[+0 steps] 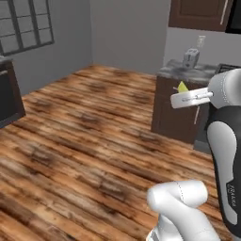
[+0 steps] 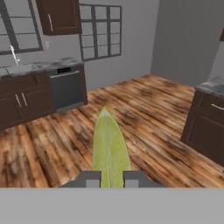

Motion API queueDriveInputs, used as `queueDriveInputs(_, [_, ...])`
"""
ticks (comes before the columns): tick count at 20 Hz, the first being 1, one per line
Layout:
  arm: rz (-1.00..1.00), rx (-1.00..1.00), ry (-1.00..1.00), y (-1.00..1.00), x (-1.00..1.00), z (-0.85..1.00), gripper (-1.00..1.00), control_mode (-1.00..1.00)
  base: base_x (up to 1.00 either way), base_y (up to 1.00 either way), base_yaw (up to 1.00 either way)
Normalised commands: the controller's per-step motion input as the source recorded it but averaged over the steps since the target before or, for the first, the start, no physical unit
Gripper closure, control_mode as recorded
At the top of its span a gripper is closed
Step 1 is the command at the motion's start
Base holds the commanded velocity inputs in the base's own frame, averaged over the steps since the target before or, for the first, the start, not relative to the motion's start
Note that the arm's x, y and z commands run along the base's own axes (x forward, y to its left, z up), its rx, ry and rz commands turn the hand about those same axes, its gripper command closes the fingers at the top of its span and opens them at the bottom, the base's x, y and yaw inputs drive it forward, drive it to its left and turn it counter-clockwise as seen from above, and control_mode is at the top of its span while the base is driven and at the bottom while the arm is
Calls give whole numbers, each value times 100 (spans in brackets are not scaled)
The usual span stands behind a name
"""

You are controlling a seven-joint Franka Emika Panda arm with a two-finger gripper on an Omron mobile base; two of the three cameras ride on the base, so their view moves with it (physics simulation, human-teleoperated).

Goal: There is a bowl on the dining counter. Grab a lemon wedge from the fridge and place it in the bowl. Then get the liquor bottle and glass cup from the cabinet and place them next to the bowl.

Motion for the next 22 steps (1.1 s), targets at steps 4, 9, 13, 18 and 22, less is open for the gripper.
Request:
queueDriveInputs(4, [0, 0, 0, 0, 0, 0, 100, 100, 27, 25, 54])
queueDriveInputs(9, [0, 0, 0, 0, 0, 0, 100, 100, 31, 21, 52])
queueDriveInputs(13, [0, 0, 0, 0, 0, 0, 100, 100, 22, 28, 48])
queueDriveInputs(18, [0, 0, 0, 0, 0, 0, 100, 100, 43, 25, 42])
queueDriveInputs(22, [0, 0, 0, 0, 0, 0, 100, 100, 42, 24, 38])
